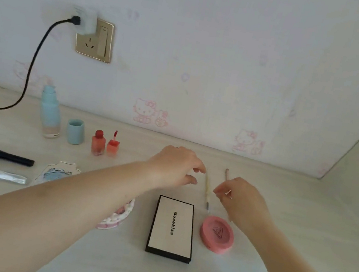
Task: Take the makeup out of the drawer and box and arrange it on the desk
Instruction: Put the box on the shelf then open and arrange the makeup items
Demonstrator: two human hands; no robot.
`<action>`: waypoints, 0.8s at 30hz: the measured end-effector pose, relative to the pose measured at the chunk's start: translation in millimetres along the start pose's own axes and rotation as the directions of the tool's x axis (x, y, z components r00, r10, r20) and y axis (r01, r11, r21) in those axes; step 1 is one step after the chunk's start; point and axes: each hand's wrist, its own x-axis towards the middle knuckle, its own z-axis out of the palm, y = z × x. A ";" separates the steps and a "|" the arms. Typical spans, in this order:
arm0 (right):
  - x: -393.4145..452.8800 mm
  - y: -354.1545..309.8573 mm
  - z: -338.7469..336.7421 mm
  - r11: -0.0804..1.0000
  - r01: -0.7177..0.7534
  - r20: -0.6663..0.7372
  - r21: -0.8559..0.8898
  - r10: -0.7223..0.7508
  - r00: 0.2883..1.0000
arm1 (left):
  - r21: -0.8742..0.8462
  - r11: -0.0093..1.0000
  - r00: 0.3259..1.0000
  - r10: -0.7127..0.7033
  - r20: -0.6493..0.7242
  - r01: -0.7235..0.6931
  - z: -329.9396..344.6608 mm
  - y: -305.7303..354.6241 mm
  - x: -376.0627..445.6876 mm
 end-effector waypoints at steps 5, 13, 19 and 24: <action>8.3 6.1 8.5 1.000 -0.009 0.036 -0.013 0.009 0.999 | 0.101 0.991 0.994 0.081 0.078 -0.088 27.5 12.8 36.2; 16.2 9.5 19.6 0.999 -0.032 0.072 0.040 0.029 0.997 | 0.222 0.950 0.975 0.210 0.074 -0.222 37.0 7.0 47.4; 18.8 7.3 24.7 0.999 -0.012 0.017 0.043 0.011 1.000 | 0.287 0.928 0.967 0.254 -0.020 -0.238 39.2 2.4 38.2; 3.7 -4.1 10.7 0.974 0.136 -0.034 0.180 -0.133 0.991 | 0.120 0.984 0.981 0.148 -0.124 -0.133 11.4 0.0 9.8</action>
